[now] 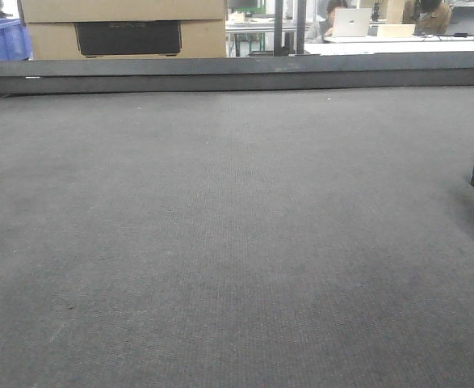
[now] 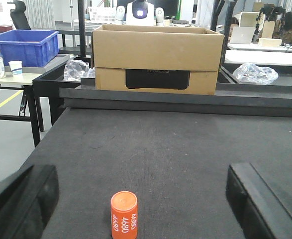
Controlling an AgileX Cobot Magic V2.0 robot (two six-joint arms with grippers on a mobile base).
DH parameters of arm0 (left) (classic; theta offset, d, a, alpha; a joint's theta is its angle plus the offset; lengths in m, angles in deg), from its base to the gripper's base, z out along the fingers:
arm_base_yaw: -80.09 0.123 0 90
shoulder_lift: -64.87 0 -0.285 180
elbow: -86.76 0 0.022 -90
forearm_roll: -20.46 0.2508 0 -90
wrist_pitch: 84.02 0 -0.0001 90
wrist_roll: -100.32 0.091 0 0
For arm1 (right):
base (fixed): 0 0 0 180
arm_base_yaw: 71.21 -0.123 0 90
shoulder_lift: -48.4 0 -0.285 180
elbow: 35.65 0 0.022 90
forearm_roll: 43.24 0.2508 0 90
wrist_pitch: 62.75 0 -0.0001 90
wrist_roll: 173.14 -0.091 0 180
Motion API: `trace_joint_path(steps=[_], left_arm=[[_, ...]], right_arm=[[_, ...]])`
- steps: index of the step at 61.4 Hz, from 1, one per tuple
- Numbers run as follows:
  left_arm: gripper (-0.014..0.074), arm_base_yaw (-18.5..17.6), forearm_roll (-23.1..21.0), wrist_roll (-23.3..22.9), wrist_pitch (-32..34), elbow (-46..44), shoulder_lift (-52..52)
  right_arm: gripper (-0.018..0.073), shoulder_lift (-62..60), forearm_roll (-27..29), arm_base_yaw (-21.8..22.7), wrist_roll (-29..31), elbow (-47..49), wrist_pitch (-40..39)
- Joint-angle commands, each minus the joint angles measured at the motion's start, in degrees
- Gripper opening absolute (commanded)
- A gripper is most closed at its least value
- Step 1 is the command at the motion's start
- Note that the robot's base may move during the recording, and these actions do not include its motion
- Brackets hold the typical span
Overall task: Place cylindrical capacitor in blue bin on shelf
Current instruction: 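Close right gripper on maroon capacitor and lift it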
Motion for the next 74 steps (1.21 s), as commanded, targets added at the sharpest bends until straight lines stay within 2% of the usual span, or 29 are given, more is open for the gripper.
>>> trace_joint_path(steps=[1,33,51,56,69,74], left_arm=[[0.0591,-0.42,0.1,0.11,0.4,-0.42,-0.06],[0.0591,-0.42,0.1,0.11,0.4,-0.42,-0.06],[0.0591,-0.42,0.1,0.11,0.4,-0.42,-0.06],[0.0591,-0.42,-0.27,0.11,0.41,-0.42,-0.06],[0.0591,-0.42,-0.3,0.11,0.41,-0.42,-0.06],[0.0591,-0.42,-0.3,0.11,0.41,-0.42,-0.06]], right_arm=[[0.0571,4.45,0.63,0.2,0.07,1.0,-6.6],[0.0571,20.56,1.92,0.2,0.07,13.56,-6.49],[0.0554,23.9,1.92,0.2,0.07,15.33,-6.04],[0.0478,23.9,1.92,0.2,0.07,15.33,-6.14],[0.0059,23.9,1.92,0.2,0.07,15.33,-6.73],[-0.0038,22.71,1.92,0.2,0.07,15.21,-6.83]])
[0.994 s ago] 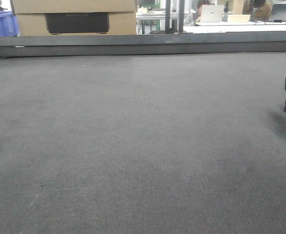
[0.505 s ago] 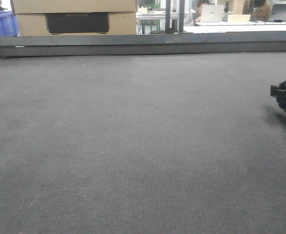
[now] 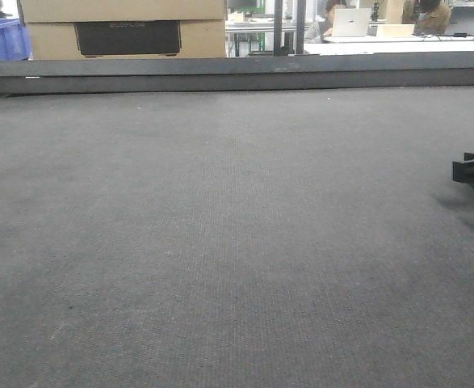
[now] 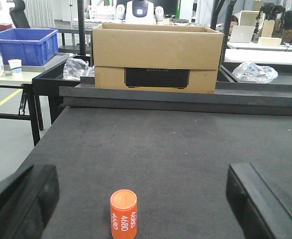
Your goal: Place cylindrical capacitor in blue bin on shelf
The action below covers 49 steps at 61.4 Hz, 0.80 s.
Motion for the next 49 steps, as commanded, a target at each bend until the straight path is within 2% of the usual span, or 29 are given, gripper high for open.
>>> trace_joint_path(steps=[1,6,14,21,25,32,40,49], left_arm=[[0.0591,-0.42,-0.3,0.11,0.65,-0.42,-0.06],[0.0591,-0.42,-0.28,0.11,0.19,-0.32,-0.06],[0.0591,-0.42,0.1,0.11,0.19,1.16,-0.06],[0.0591,-0.42,0.1,0.11,0.91,4.98,-0.06],[0.0591,-0.42,0.22,0.11,3.49,7.99,-0.34],[0.0591,-0.42,0.22,0.11,13.42,15.64,-2.32],[0.0591,-0.42,-0.3,0.11,30.0,23.74,-8.55],[0.0591,-0.42,-1.94,0.11,41.79,25.69,-19.7]], right_arm=[[-0.005,-1.55,0.14,0.2,0.07,-0.07,-1.69],[-0.0091,-4.49,0.14,0.2,0.07,-0.81,-1.69],[-0.0089,-11.71,0.14,0.2,0.07,-1.89,-1.49],[-0.0089,-19.75,-0.83,0.2,0.07,-1.9,2.52],[-0.0089,-23.95,-1.13,0.2,0.07,-1.9,5.31],[-0.0089,-33.1,-1.13,0.2,0.07,-1.9,12.19],[-0.0089,-42.33,-1.22,0.2,0.07,-1.9,20.82],[-0.0089,-49.26,-1.22,0.2,0.07,-1.9,27.54]])
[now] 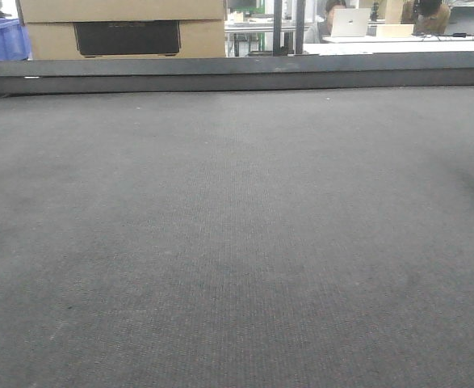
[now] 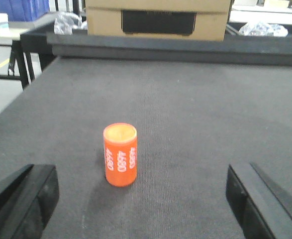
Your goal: Place cylindrical capacitor in blue bin on shelf
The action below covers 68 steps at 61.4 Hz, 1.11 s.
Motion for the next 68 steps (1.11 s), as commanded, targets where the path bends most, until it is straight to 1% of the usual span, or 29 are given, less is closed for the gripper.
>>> trace_joint_path(steps=[1,7,11,15,21,26,31,36,44,46,50,54,68], left_arm=[[0.0591,-0.42,-1.09,0.11,9.91,0.36,-7.19],[0.0591,-0.42,-1.37,0.11,18.24,-0.54,-16.71],[0.0591,-0.42,-2.59,0.11,23.79,-1.49,-23.64],[0.0591,-0.42,-4.79,0.11,28.2,-2.74,-29.57],[0.0591,-0.42,-7.3,0.11,31.58,-5.65,-38.03],[0.0591,-0.29,-7.3,0.11,33.97,-8.47,-44.73],[0.0591,0.03,-7.56,0.11,34.51,-11.52,-49.28],[0.0591,0.03,-8.77,0.11,34.51,-14.53,-53.31],[0.0591,0.03,-8.88,0.11,34.51,-18.43,-58.24],[0.0591,0.03,-9.41,0.58,34.51,-19.14,-59.34],[0.0591,0.03,-11.23,3.04,34.37,-20.44,-61.21],[0.0591,0.03,-12.94,3.96,34.52,-21.35,-62.69],[0.0591,0.03,-13.04,4.07,34.4,-25.2,-66.57]], right_arm=[[-0.0089,-3.6,-0.5,0.2,0.07,-0.22,3.35],[-0.0089,-5.85,-0.5,0.2,0.07,-0.22,4.97],[-0.0089,-6.48,-0.5,0.2,0.07,-0.22,5.37],[-0.0089,-6.89,-0.5,0.2,0.07,-0.22,5.82],[-0.0089,-7.14,-0.5,0.2,0.07,-0.22,7.11],[-0.0089,-7.14,-0.5,0.2,0.07,-0.22,8.14],[-0.0089,-7.14,-0.5,0.2,0.07,-0.22,8.33],[-0.0089,-7.14,-0.5,0.2,0.07,-0.22,8.33],[-0.0089,-7.14,-0.5,0.2,0.07,-0.22,8.33],[-0.0089,-7.14,-0.5,0.2,0.07,-0.22,8.33],[-0.0089,-7.14,-0.5,0.2,0.07,-0.22,8.33],[-0.0089,-7.14,-0.5,0.2,0.07,-0.22,8.43],[-0.009,-7.14,-0.5,0.2,0.07,-0.22,9.71]])
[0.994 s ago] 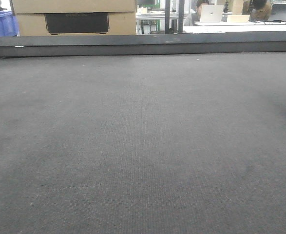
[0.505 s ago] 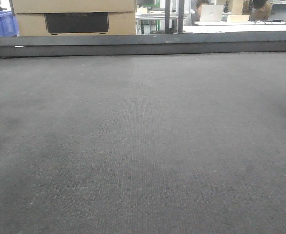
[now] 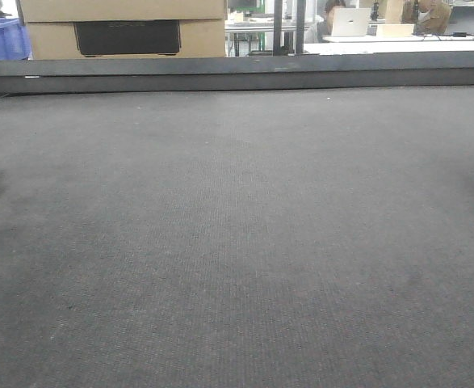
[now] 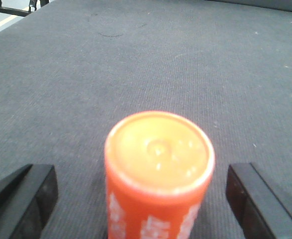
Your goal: Place cylindrical capacitor in blue bin on shelf
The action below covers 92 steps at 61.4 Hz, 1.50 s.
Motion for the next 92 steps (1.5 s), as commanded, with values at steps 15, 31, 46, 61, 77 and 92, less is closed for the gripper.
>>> trace_joint_path(steps=[15,31,46,61,77,92], left_arm=[[0.0564,0.03,-0.82,0.43,0.64,-3.28,-3.2],[0.0053,0.03,-0.82,0.43,-0.76,-3.28,-2.69],[-0.0111,-0.1,5.56,0.45,-11.74,-3.28,6.05],[-0.0111,-0.4,9.07,0.45,-43.74,-10.47,21.7],[-0.0111,-0.4,9.56,0.55,-68.6,-21.37,36.32],[-0.0111,-0.4,9.69,0.55,-81.81,-23.76,50.63]], right_arm=[[-0.009,-0.51,-0.41,0.2,0.07,-0.1,0.94],[-0.009,-0.51,-0.41,0.2,0.07,0.29,6.97],[-0.009,-0.51,-0.41,0.2,0.07,7.62,26.26],[-0.009,-0.51,1.19,0.09,0.07,17.61,39.47],[-0.009,-0.63,4.68,-2.92,0.07,25.98,49.5],[-0.009,-5.7,5.16,-7.03,0.07,28.07,54.67]])
